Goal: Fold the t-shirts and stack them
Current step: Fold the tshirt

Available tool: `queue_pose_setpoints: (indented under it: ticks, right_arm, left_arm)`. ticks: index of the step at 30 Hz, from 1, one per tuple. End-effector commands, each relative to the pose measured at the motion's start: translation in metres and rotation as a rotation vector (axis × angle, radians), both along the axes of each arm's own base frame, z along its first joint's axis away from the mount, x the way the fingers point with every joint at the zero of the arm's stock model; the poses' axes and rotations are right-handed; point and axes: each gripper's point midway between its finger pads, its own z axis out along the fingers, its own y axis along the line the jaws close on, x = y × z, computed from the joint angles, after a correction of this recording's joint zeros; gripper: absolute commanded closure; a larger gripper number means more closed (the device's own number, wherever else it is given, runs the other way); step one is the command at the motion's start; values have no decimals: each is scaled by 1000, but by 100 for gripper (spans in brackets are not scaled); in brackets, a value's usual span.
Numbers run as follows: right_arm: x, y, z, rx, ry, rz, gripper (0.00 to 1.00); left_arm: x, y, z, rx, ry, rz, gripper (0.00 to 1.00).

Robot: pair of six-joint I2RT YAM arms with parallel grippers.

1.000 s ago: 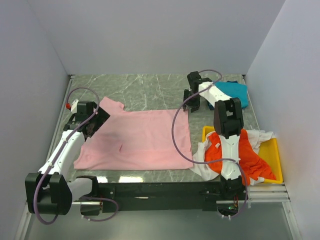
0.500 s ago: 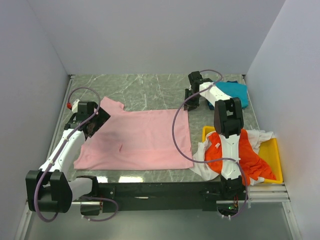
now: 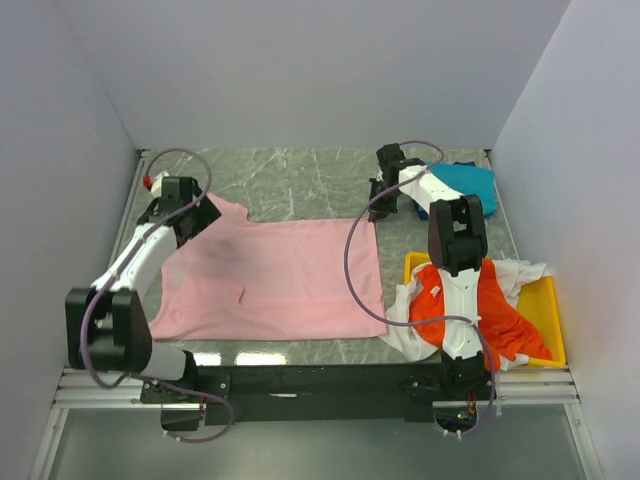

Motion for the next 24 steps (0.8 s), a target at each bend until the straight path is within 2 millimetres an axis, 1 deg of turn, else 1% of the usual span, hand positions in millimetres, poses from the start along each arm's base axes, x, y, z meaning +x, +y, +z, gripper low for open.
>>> queue_pose_setpoints:
  ticks: [1, 2, 3, 4, 5, 6, 7, 8, 9, 10, 11, 12, 13, 14, 15, 16, 17, 18, 20, 22, 23, 24]
  right_arm:
    - [-11, -4, -9, -16, 30, 11, 100]
    - [-13, -4, -9, -17, 32, 12, 100]
    - [-14, -5, -9, -14, 35, 9, 100]
    - [-15, -4, -9, -15, 38, 10, 100]
    - [-15, -4, -8, -14, 37, 11, 100]
    - [-17, -4, -9, -11, 40, 9, 100]
    - [-18, -4, -9, -8, 42, 7, 100]
    - [-19, -3, -8, -5, 43, 4, 100]
    - [-19, -2, -8, -3, 42, 5, 100]
    - [-21, -1, -8, 0, 47, 3, 100]
    - [-22, -1, -8, 3, 50, 3, 100]
    - [-23, 0, -8, 3, 53, 3, 100]
    - [-23, 0, -8, 4, 55, 3, 100]
    - [-24, 2, -9, 5, 58, 7, 100]
    - [-26, 2, -9, 4, 65, 7, 100]
    - [-26, 3, -9, 4, 65, 9, 100]
    - [-27, 3, -10, 3, 68, 7, 100]
    - [-27, 4, -10, 3, 69, 9, 100]
    - [-28, 5, -9, 5, 72, 9, 100]
    - [-28, 6, -9, 7, 76, 10, 100]
    - [-29, 7, -8, 9, 77, 9, 100]
    - [-29, 7, -9, 8, 78, 11, 100]
  left_arm:
    - [50, 23, 30, 122, -96, -16, 9]
    - [60, 26, 19, 139, -71, -32, 12]
    - [73, 28, 27, 144, -95, -38, 14]
    - [80, 24, 25, 142, -97, -72, 15]
    - [90, 34, 26, 148, -113, -64, 19]
    - [102, 35, 21, 153, -104, -77, 22]
    - [109, 36, 18, 160, -101, -86, 24]
    - [116, 36, 4, 172, -71, -112, 29]
    - [127, 35, 10, 179, -88, -125, 31]
    - [132, 34, 6, 182, -85, -139, 32]
    - [138, 34, -7, 191, -61, -158, 35]
    - [146, 35, -4, 199, -76, -163, 37]
    - [151, 35, -7, 208, -72, -173, 39]
    - [155, 34, -20, 205, -54, -186, 42]
    - [163, 33, -19, 207, -67, -195, 43]
    - [166, 32, -22, 210, -61, -209, 44]
    - [168, 32, -36, 204, -36, -216, 46]
    - [173, 30, -37, 198, -34, -221, 47]
    - [177, 30, -47, 193, -22, -222, 49]
    - [183, 28, -46, 193, -45, -229, 50]
    - [185, 28, -51, 189, -40, -234, 49]
    - [189, 28, -49, 189, -49, -235, 49]
